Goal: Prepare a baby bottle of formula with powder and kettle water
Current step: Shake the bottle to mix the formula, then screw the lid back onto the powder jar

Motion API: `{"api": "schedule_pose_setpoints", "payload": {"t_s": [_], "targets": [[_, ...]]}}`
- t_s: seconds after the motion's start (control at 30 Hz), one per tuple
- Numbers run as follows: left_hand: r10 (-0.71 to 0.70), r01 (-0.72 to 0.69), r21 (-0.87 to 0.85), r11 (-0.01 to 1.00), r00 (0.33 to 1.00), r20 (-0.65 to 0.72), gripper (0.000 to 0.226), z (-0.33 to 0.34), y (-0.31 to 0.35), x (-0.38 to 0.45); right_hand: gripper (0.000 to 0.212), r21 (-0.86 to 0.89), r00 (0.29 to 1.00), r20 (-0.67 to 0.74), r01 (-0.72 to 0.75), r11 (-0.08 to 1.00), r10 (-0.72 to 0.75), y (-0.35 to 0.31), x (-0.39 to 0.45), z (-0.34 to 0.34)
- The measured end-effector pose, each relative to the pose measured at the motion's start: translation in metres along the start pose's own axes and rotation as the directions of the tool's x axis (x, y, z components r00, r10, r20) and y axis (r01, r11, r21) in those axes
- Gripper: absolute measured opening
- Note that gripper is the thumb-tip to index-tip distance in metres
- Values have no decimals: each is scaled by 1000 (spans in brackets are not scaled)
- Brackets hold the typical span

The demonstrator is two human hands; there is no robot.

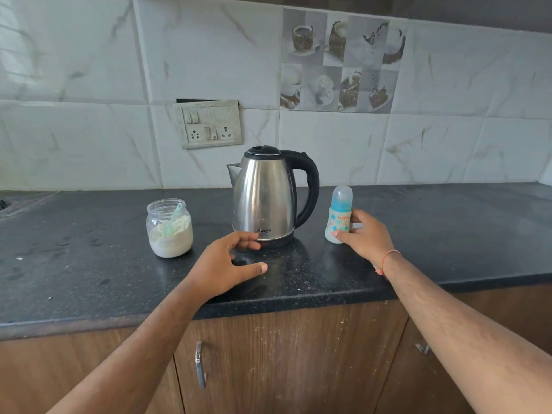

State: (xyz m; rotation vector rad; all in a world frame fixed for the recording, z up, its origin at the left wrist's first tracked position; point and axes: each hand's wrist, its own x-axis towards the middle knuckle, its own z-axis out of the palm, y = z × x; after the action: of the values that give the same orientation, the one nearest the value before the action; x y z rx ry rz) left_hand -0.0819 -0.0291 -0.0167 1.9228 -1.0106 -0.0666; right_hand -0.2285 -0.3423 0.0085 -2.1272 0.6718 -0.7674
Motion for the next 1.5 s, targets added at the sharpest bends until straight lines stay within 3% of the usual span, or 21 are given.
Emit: {"api": "schedule_pose_setpoints", "payload": {"t_s": [0.4,0.5,0.57,0.63,0.7,0.8,0.87,0.93,1.03,1.13,1.2,1.3,1.4,1.5], "targets": [[-36,36,36,999,999,-3,57,-1,10,-1,63,5,999,-30,-27,1000,27,9,20,3],[-28,30,15,999,995,-99,42,0,17,-7,78,8,990,-137,-34,999,34,9,16,-3],[7,-7,0,1000,972,-235,29,1,19,-12,74,-67,972,-234,1,998,-17,13,15,-11],[68,-64,24,998,914,-399,24,0,20,-16,72,-206,959,-276,1,978,-59,22,16,-19],[102,-71,76,995,820,-563,31,-3,22,-18,81,-319,962,-274,-93,943,2,31,19,-26],[8,59,62,996,656,-755,68,-12,23,-24,99,-338,962,-233,-215,916,140,38,25,-29],[-114,158,-21,987,609,-785,99,-27,10,-24,103,-361,962,-210,-241,901,173,38,30,-27],[-262,259,-122,958,620,-740,126,-49,-8,-20,103,-391,961,-193,-260,883,198,37,34,-25],[-463,327,-333,885,707,-535,152,-69,-27,-12,100,-426,959,-181,-276,862,217,37,39,-24],[-490,412,-266,872,722,-489,161,-67,-32,-5,96,-418,961,-176,-268,868,211,38,40,-24],[-499,473,-199,859,683,-533,150,-64,-35,1,93,-434,964,-160,-262,862,213,37,39,-24],[-467,456,-176,872,670,-576,118,-63,-36,1,90,-428,965,-157,-258,866,210,35,36,-25],[-422,438,-109,892,725,-545,84,-62,-33,-4,88,-384,962,-175,-262,885,209,32,27,-27],[-376,394,-61,917,804,-461,81,-58,-29,-9,84,-350,966,-180,-239,906,185,28,13,-29]]}}
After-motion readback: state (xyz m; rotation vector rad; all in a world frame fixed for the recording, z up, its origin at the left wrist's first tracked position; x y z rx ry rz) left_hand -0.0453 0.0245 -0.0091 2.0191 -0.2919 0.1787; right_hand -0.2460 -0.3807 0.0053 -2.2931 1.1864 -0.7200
